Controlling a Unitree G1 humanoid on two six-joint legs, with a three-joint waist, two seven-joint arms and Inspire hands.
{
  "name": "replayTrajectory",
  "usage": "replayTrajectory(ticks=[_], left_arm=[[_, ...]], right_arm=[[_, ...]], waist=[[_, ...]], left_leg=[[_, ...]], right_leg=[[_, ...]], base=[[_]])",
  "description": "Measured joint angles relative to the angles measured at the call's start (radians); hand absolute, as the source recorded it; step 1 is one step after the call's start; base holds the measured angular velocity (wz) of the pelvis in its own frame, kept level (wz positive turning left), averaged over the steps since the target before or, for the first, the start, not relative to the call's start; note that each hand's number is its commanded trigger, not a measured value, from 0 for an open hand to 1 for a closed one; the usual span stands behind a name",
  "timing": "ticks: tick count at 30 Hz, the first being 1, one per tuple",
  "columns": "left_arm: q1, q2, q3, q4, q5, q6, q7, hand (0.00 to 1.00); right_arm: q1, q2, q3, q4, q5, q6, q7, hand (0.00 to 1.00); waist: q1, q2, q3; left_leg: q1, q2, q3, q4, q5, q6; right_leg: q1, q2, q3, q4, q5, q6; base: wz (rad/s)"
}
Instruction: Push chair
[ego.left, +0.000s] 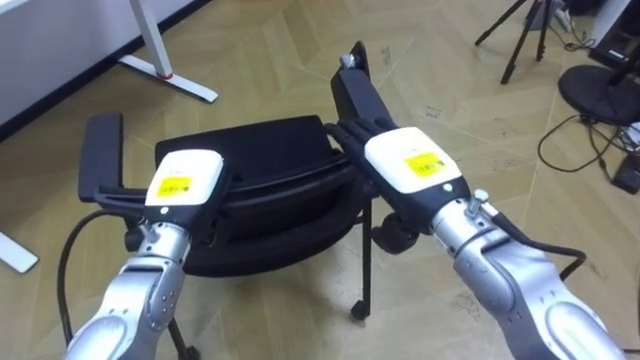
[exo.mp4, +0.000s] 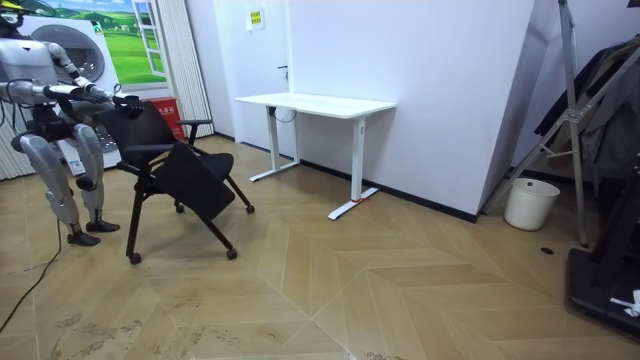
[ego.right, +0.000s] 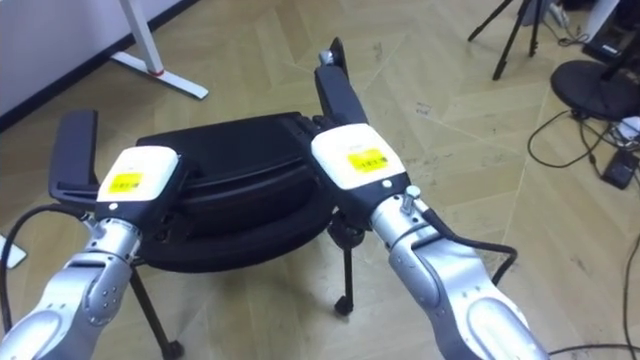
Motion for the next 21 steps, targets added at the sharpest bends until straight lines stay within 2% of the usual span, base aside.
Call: replayTrajectory(ticks=[2,4,10,15,21], left_arm=[[-0.012,-0.004,-0.009,0.003,0.0,0.0,0.0,1.0],[-0.017,-0.004,-0.013,0.003,0.0,0.0,0.0,1.0],[-0.047,-0.015,-0.042,0.027,0.0,-0.002,-0.001,1.0],[-0.048,-0.016,-0.043,0.035,0.0,-0.006,-0.001,1.0],[-0.048,-0.017,-0.044,0.038,0.0,-0.005,0.001,1.0]], right_arm=[[0.0,-0.001,0.017,0.011,0.001,0.0,0.001,0.0],[0.0,0.0,0.033,0.012,0.002,-0.003,0.003,0.0],[0.0,0.001,0.073,0.037,0.009,-0.015,0.003,0.0],[-0.003,0.001,0.084,0.044,0.011,-0.017,0.0,0.0],[-0.005,0.002,0.106,0.08,-0.004,-0.017,-0.057,0.0]], waist=[[0.005,0.001,0.0045],[0.008,0.003,0.0052],[0.032,0.002,0.0053],[0.032,0.002,0.0051],[0.03,0.002,0.0043]], left_leg=[[-0.002,0.0,-0.002,0.0,0.0,0.0],[-0.006,-0.001,-0.003,0.0,0.0,0.0],[-0.004,-0.002,-0.017,0.0,0.0,0.0],[0.001,-0.002,-0.02,0.0,0.0,0.0],[0.001,-0.002,-0.022,0.001,0.0,0.0]], right_leg=[[-0.001,-0.001,-0.005,0.0,0.0,0.0],[-0.002,-0.001,-0.006,0.0,0.0,0.0],[0.007,-0.002,-0.017,-0.001,0.0,0.0],[0.013,-0.002,-0.019,-0.001,0.0,0.0],[0.014,-0.002,-0.018,-0.001,0.0,0.0]], base=[[0.05],[0.02],[0.06],[0.0],[0.0]])
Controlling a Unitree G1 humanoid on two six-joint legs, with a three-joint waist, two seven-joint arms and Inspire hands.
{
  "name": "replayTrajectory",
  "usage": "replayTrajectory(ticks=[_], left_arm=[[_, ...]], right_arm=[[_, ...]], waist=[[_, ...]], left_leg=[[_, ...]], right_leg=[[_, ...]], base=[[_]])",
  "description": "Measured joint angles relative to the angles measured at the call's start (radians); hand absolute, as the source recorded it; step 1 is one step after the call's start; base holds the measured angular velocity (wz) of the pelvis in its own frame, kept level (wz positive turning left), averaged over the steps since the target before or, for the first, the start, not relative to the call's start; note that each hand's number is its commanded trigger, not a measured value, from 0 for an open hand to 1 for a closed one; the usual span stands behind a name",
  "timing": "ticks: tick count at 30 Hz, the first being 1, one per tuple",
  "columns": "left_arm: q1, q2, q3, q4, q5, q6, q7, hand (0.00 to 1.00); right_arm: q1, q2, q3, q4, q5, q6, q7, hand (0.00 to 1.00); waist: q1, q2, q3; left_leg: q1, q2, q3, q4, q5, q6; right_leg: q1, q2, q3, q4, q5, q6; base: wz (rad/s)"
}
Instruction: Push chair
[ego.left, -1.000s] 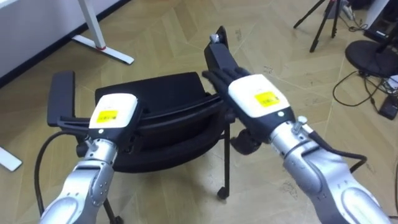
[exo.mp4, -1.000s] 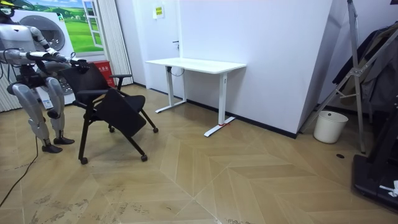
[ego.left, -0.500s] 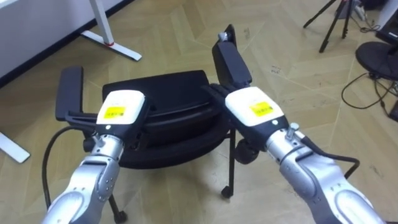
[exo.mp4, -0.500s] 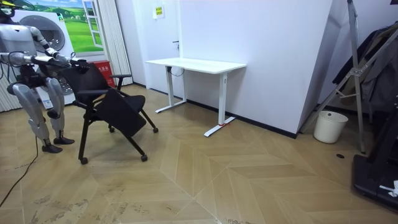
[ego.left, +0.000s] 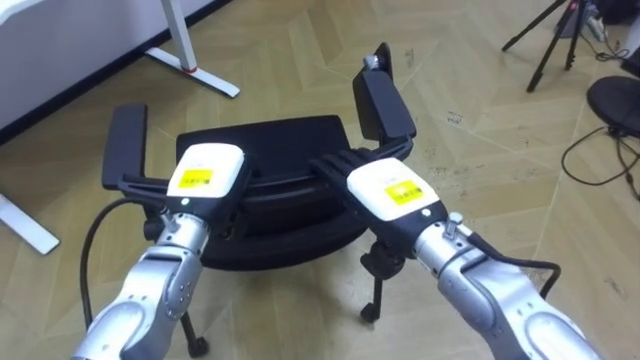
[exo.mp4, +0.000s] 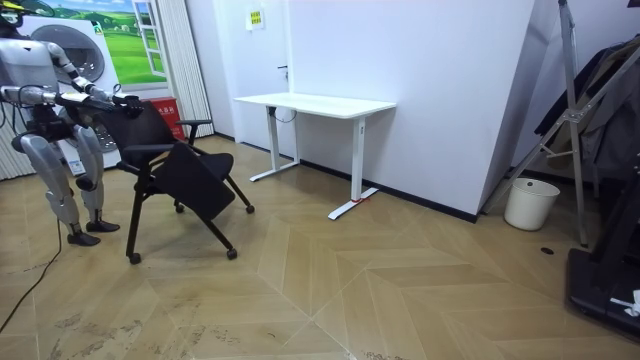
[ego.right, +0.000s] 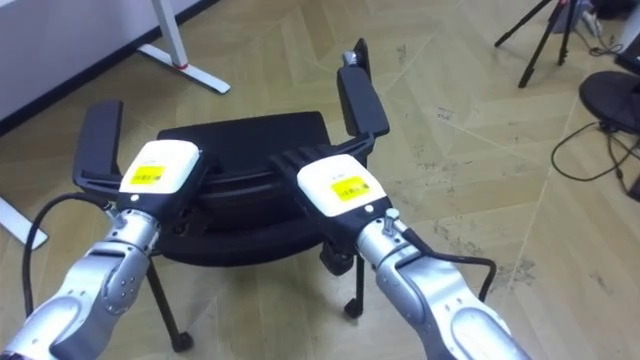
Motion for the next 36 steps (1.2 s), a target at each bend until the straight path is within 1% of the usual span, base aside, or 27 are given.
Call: replayTrajectory(ticks=[3,8,12,15,20,24,30,33,34,36], left_arm=[[0.0,-0.001,-0.001,0.0,0.0,0.001,0.001,1.0],[0.001,-0.006,-0.002,0.002,0.001,0.007,0.001,1.0],[0.001,-0.008,-0.005,0.002,0.001,0.008,0.001,1.0],[-0.001,-0.01,-0.007,0.002,0.001,0.007,0.0,1.0],[-0.002,-0.02,-0.008,0.004,0.012,0.006,-0.007,1.0],[0.0,-0.022,-0.008,0.003,0.017,0.003,-0.009,1.0],[-0.002,-0.02,-0.01,0.003,0.029,0.001,-0.009,1.0],[-0.006,-0.015,-0.011,0.004,0.031,0.001,-0.01,1.0],[-0.011,-0.011,-0.015,0.004,0.032,0.002,-0.01,1.0],[-0.016,-0.008,-0.018,0.004,0.033,0.003,-0.012,1.0]], right_arm=[[0.0,0.002,0.001,0.009,-0.017,0.0,-0.007,0.0],[-0.004,0.027,0.001,0.045,-0.043,0.001,-0.028,0.0],[-0.008,0.033,0.001,0.06,-0.074,0.0,-0.03,0.0],[-0.031,0.034,0.002,0.093,-0.102,-0.001,-0.029,0.0],[-0.098,0.035,0.0,0.177,-0.103,-0.001,-0.028,0.0],[-0.129,0.034,-0.003,0.221,-0.102,0.0,-0.029,0.0],[-0.142,0.039,-0.003,0.242,-0.098,-0.001,-0.029,0.0],[-0.167,0.048,-0.001,0.272,-0.098,-0.001,-0.028,0.0],[-0.176,0.051,-0.001,0.281,-0.098,-0.001,-0.028,0.0],[-0.185,0.058,-0.002,0.296,-0.099,0.0,-0.029,0.0]], waist=[[0.0,0.0,-0.0003],[0.0,0.002,-0.0026],[-0.002,0.003,-0.0031],[-0.004,0.004,-0.0031],[-0.002,0.003,-0.0032],[-0.002,0.001,-0.0038],[-0.001,-0.015,-0.0043],[-0.002,-0.027,-0.0027],[-0.001,-0.032,-0.0005],[-0.001,-0.039,-0.0004]], left_leg=[[0.0,0.0,0.0,0.0,0.0,0.0],[0.0,0.0,0.0,0.001,0.0,0.0],[0.001,0.0,-0.002,0.002,0.0,0.0],[0.0,-0.001,-0.01,0.002,0.0,0.0],[0.002,-0.002,-0.025,0.002,0.0,-0.001],[0.003,-0.002,-0.03,0.002,0.0,-0.001],[0.005,-0.002,-0.035,0.002,0.002,-0.003],[0.005,-0.002,-0.035,0.002,0.002,-0.003],[0.005,-0.002,-0.035,0.003,0.002,-0.003],[0.004,-0.002,-0.036,0.005,0.002,-0.003]], right_leg=[[0.0,0.0,0.0,0.0,0.0,0.0],[0.0,0.0,-0.001,0.001,0.0,0.0],[0.003,-0.001,-0.007,0.0,0.0,0.0],[0.005,-0.002,-0.023,0.0,0.0,0.0],[0.01,-0.002,-0.026,-0.001,0.0,0.0],[0.013,-0.002,-0.029,-0.003,0.0,0.0],[0.016,-0.003,-0.037,-0.003,0.0,0.0],[0.016,-0.003,-0.036,-0.002,0.0,0.0],[0.016,-0.003,-0.037,-0.002,0.0,0.0],[0.016,-0.003,-0.038,-0.002,0.0,0.0]], base=[[0.0],[0.0],[0.02],[0.09],[0.07],[0.02],[0.01],[0.0],[0.0],[0.0]])
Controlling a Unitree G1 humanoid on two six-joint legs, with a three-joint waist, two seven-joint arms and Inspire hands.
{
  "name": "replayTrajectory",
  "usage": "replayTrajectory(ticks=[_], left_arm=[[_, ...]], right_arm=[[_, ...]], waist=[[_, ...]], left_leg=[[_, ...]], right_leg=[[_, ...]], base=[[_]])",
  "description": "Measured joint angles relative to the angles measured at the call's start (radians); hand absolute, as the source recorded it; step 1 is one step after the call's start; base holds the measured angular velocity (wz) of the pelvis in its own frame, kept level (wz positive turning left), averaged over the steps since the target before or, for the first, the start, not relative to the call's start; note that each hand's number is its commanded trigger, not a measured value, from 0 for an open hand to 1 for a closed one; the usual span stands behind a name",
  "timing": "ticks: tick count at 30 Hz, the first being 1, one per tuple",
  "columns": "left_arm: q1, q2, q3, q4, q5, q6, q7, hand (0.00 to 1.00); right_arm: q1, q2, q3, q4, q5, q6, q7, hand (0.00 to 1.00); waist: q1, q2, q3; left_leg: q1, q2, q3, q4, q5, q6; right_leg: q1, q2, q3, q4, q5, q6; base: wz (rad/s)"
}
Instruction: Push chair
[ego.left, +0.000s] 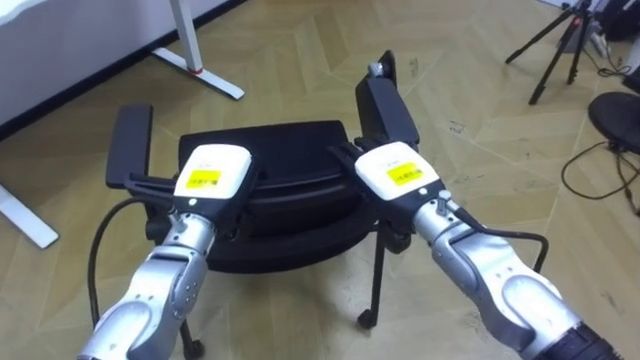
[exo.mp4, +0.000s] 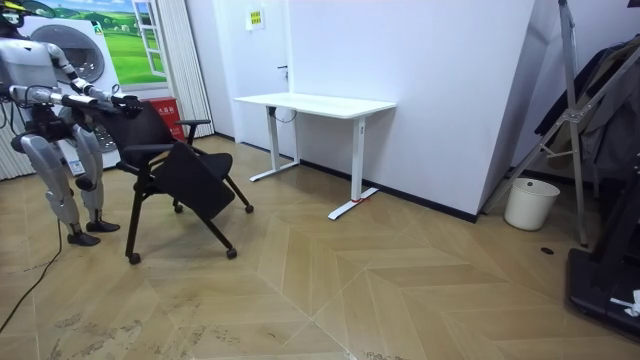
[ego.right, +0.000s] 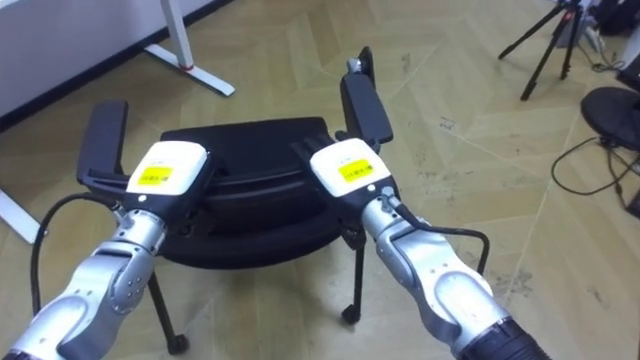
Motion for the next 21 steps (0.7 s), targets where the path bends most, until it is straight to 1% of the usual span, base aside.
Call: replayTrajectory(ticks=[2,3,9,12,15,17,20,21], left_arm=[[-0.004,0.0,0.0,0.0,0.0,0.003,-0.008,1.0],[-0.004,0.0,-0.002,0.0,0.0,0.004,-0.008,1.0],[-0.007,0.003,-0.011,0.0,0.0,0.007,-0.008,1.0],[-0.011,0.003,-0.018,-0.003,0.0,0.007,-0.013,1.0],[-0.008,0.005,-0.031,-0.032,0.003,0.004,-0.037,1.0],[-0.007,0.004,-0.043,-0.046,0.019,-0.017,-0.048,1.0],[-0.004,0.006,-0.046,-0.049,0.02,-0.037,-0.054,1.0],[-0.004,0.007,-0.046,-0.05,0.02,-0.038,-0.055,1.0]], right_arm=[[-0.01,0.007,0.0,0.015,0.001,0.0,-0.003,0.63],[-0.01,0.007,0.0,0.018,0.001,0.0,-0.004,1.0],[-0.019,0.018,0.0,0.041,0.001,0.0,-0.035,1.0],[-0.036,0.018,0.0,0.054,0.001,0.001,-0.042,1.0],[-0.061,0.018,-0.001,0.064,-0.005,0.012,-0.043,1.0],[-0.066,0.014,-0.001,0.076,-0.013,0.019,-0.045,1.0],[-0.061,0.007,-0.001,0.093,-0.032,-0.002,-0.063,1.0],[-0.06,0.004,-0.001,0.094,-0.036,-0.011,-0.066,1.0]], waist=[[-0.001,-0.002,0.0003],[-0.001,-0.003,0.0005],[-0.001,-0.006,-0.0005],[-0.001,-0.009,-0.0009],[0.008,-0.01,-0.0016],[0.035,-0.01,-0.0019],[0.033,-0.007,-0.0015],[0.033,-0.007,-0.0015]], left_leg=[[-0.001,-0.001,0.0,0.003,0.0,0.0],[-0.001,-0.001,0.0,0.003,0.0,0.0],[-0.001,-0.002,-0.003,0.004,0.0,0.0],[-0.002,-0.003,-0.014,0.004,0.0,0.0],[-0.007,-0.005,-0.019,0.004,0.0,0.0],[-0.008,-0.005,-0.025,0.004,0.0,0.0],[-0.005,-0.007,-0.046,0.004,0.0,0.0],[-0.005,-0.007,-0.047,0.004,0.0,0.0]], right_leg=[[0.0,-0.001,0.0,0.0,0.0,0.0],[0.0,-0.001,0.0,0.0,0.0,0.0],[0.001,-0.002,-0.003,0.0,0.0,0.0],[0.003,-0.003,-0.013,-0.001,0.0,0.0],[0.004,-0.004,-0.015,-0.016,0.0,0.0],[0.007,-0.004,-0.018,-0.016,0.0,0.0],[0.016,-0.005,-0.032,-0.016,0.0,0.0],[0.017,-0.005,-0.033,-0.016,0.0,0.0]], base=[[0.0],[0.0],[0.01],[0.1],[0.07],[0.09],[0.19],[0.15]])
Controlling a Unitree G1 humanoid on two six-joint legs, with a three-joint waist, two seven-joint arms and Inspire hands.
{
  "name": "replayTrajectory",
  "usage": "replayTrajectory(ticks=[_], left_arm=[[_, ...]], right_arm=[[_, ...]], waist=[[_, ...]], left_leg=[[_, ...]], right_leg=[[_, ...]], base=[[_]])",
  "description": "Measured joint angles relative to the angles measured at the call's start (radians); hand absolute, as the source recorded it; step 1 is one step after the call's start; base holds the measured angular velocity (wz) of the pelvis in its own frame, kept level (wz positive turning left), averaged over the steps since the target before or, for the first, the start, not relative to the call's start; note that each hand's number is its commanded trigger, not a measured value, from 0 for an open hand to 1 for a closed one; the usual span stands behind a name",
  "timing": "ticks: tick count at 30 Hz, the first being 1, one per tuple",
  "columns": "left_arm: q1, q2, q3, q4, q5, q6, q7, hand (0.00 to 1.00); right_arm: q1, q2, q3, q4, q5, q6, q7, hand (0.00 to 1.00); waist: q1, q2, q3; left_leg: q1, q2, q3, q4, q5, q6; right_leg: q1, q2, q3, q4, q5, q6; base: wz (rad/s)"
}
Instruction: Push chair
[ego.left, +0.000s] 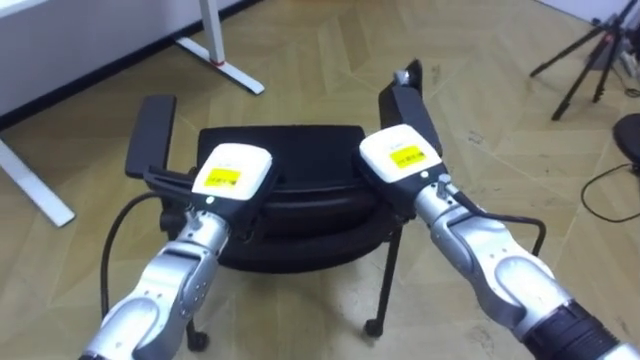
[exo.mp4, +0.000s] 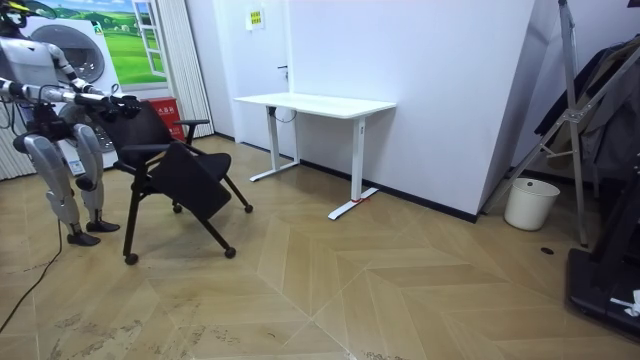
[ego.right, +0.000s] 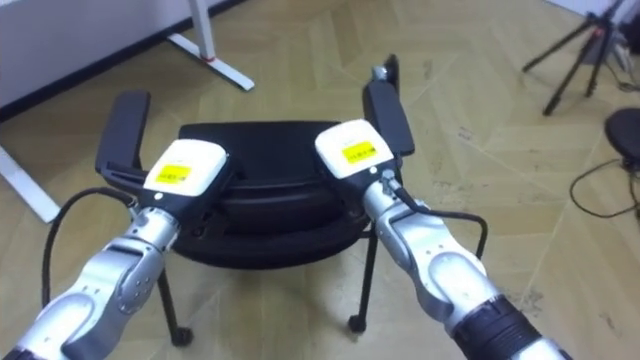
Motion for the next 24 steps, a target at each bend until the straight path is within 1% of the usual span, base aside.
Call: replayTrajectory(ticks=[2,3,6,8,11,17,20,24], left_arm=[[0.0,0.003,0.0,-0.003,0.0,-0.007,-0.001,1.0],[0.0,0.004,0.001,-0.003,0.0,-0.008,-0.002,1.0],[0.0,0.004,0.002,-0.003,0.0,-0.014,-0.003,1.0],[0.002,0.003,0.002,-0.003,-0.001,-0.017,-0.003,1.0],[0.002,0.003,0.003,-0.003,-0.001,-0.017,-0.004,1.0],[0.008,0.001,0.007,-0.002,-0.002,-0.017,-0.015,1.0],[0.017,0.0,0.012,-0.003,-0.003,-0.019,-0.015,1.0],[0.02,-0.001,0.018,0.002,-0.002,-0.023,-0.015,1.0]], right_arm=[[0.004,-0.012,0.001,0.006,-0.013,-0.028,-0.018,1.0],[0.005,-0.013,0.001,0.006,-0.013,-0.032,-0.021,1.0],[0.01,-0.015,0.001,0.006,-0.028,-0.035,-0.035,1.0],[0.013,-0.02,0.001,0.006,-0.042,-0.046,-0.044,1.0],[0.013,-0.024,0.001,0.006,-0.042,-0.055,-0.053,1.0],[0.015,-0.026,0.002,0.006,-0.042,-0.064,-0.054,1.0],[0.019,-0.028,0.002,0.006,-0.042,-0.076,-0.055,1.0],[0.024,-0.028,0.003,0.006,-0.042,-0.078,-0.062,1.0]], waist=[[0.009,0.002,0.0003],[0.01,0.002,0.0002],[0.012,0.006,0.0001],[0.012,0.011,-0.0001],[0.013,0.013,-0.0002],[0.015,0.023,-0.0036],[0.013,0.025,-0.0052],[0.012,0.027,-0.0053]], left_leg=[[-0.002,0.0,-0.002,0.0,0.0,0.0],[-0.002,0.0,-0.003,0.0,0.0,0.0],[-0.004,0.0,-0.005,0.0,0.0,0.0],[-0.004,0.0,-0.008,0.0,0.0,0.0],[-0.004,0.0,-0.009,0.0,0.0,0.0],[0.0,0.0,-0.01,0.0,0.0,0.0],[0.006,-0.002,-0.015,0.0,0.0,0.0],[0.008,-0.002,-0.026,0.001,0.0,0.0]], right_leg=[[0.0,0.0,-0.005,-0.001,0.0,0.0],[0.0,0.0,-0.005,-0.001,0.0,0.0],[0.0,0.0,-0.006,-0.002,0.0,0.0],[0.001,0.0,-0.006,-0.002,0.0,0.0],[0.001,0.0,-0.008,-0.002,0.0,0.0],[0.006,0.0,-0.009,-0.004,0.0,0.0],[0.019,-0.001,-0.011,-0.017,0.0,0.0],[0.024,-0.001,-0.024,-0.018,0.0,0.0]], base=[[0.05],[0.0],[0.01],[0.04],[0.01],[0.0],[0.05],[0.07]])
